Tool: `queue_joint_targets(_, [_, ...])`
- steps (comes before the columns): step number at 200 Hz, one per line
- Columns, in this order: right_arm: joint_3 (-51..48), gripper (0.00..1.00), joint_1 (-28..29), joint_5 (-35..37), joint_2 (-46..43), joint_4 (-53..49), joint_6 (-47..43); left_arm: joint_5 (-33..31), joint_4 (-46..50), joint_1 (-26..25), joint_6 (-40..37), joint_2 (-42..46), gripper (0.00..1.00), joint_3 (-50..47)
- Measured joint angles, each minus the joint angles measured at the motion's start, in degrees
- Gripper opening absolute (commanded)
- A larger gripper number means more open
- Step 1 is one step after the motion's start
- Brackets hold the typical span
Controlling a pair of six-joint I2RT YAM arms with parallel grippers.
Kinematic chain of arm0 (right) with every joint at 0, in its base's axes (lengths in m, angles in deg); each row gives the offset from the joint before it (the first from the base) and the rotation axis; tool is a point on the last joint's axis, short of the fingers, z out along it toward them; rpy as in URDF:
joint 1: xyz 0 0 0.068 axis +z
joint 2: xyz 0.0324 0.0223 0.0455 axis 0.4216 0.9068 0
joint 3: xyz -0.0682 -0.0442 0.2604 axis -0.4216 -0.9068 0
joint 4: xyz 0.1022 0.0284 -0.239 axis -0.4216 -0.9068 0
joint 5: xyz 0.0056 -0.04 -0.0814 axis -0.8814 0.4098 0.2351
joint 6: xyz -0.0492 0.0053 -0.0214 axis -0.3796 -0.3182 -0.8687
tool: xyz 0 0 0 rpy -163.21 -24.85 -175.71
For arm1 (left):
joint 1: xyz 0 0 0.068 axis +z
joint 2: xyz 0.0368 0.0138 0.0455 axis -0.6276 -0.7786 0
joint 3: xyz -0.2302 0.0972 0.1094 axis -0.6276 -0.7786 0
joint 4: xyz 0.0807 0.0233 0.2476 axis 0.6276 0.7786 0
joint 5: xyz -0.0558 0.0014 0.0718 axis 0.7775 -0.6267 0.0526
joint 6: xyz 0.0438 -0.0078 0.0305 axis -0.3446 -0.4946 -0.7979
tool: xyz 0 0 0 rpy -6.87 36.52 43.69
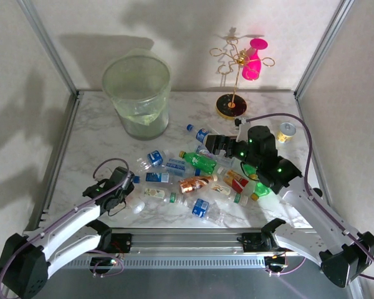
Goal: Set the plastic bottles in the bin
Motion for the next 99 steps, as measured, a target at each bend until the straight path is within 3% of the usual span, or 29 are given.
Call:
queue_joint_targets(54, [0.0, 0.98, 0.0, 0.2, -0.3, 0.0, 0.0, -3.1, 5.3, 0.0, -2.5, 4.8, 0.5, 10.9])
queue_joint_targets(99, [0.0, 0.97, 0.0, 0.0, 0.9, 0.0, 0.0, -1.8, 3.8, -0.9, -14.7, 6.4, 0.49, 22.3])
